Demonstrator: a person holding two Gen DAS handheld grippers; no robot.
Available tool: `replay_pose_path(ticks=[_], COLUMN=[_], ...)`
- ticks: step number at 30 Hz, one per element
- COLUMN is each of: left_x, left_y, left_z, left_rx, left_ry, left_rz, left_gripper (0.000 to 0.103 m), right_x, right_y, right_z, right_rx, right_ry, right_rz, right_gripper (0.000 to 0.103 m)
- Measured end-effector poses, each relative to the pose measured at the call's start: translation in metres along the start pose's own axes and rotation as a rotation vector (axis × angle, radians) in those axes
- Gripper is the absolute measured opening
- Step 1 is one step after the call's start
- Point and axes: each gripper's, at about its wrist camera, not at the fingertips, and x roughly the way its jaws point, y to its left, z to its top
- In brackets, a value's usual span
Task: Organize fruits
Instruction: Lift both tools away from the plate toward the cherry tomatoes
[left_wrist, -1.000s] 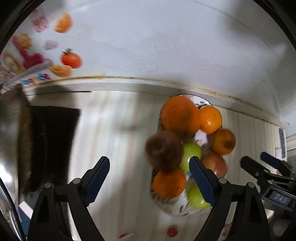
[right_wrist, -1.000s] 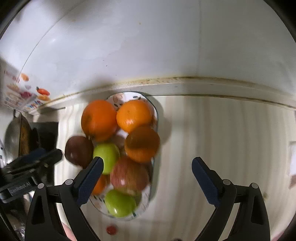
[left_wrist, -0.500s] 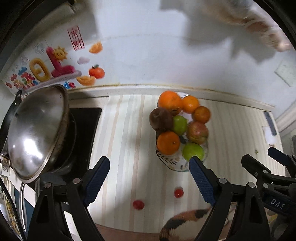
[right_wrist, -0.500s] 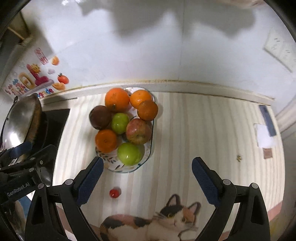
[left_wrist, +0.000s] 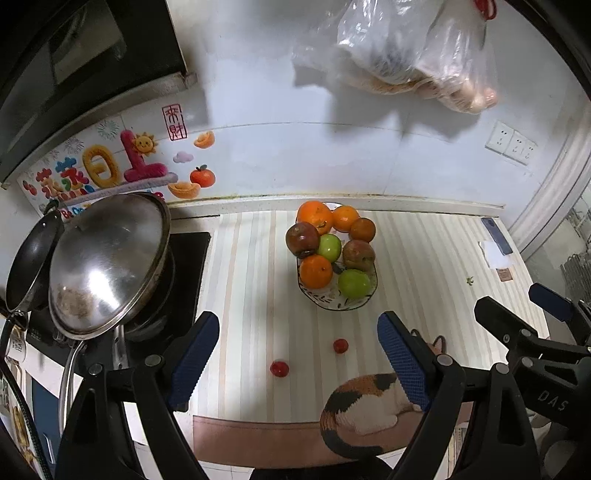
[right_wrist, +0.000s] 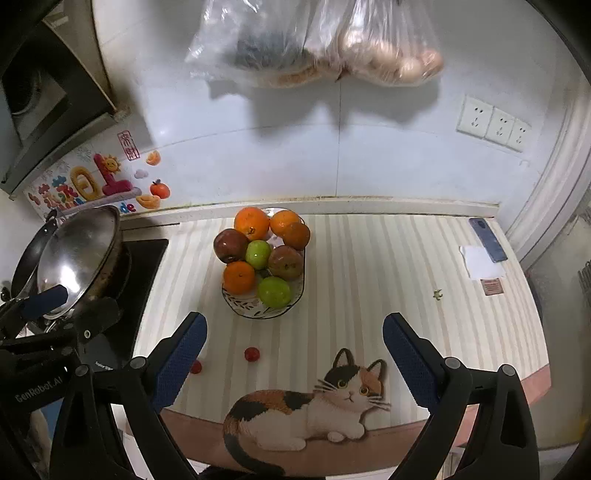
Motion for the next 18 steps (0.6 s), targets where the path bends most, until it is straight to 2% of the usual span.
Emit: replay_pose_path(ticks=[6, 10, 12, 13, 14, 18], left_x=[-0.017, -0.015, -0.007, 0.001, 0.009, 0.051], left_y=[-0.002, -0.004, -0.003, -0.001, 0.0, 0.009], left_z=[-0.006, -0.004, -0.004, -0.005, -0.006, -0.015], left_rx=[-0.014, -0.022, -0.033, -0.042, -0.049, -0.081], left_ry=[-0.03, -0.039, -0.035, -0.023, -0.004, 0.081], left_rz=[0.0, -0.001, 0.005, 0.006, 0.008, 0.047], left_gripper=[0.088, 0.088, 0.089, 0.093, 0.101, 0.102], right_x=[-0.025, -0.021, -0.011, 0.0, 0.01, 0.057], right_y=[0.002, -0.007, -0.017, -0.026, -0.032, -0.062], right_z=[-0.006, -0.005, -0.004, -0.005, -0.005, -0.018], right_rx=[0.001, 0.029, 0.056, 0.082, 0.096, 0.146], right_ry=[-0.044, -0.045, -0.02, 0.007, 0.031, 0.146], right_rz=[0.015, 0.044, 0.062, 0.078, 0.082, 0.062], right_gripper=[0.098, 0.098, 0.098, 0.098, 0.098, 0.098])
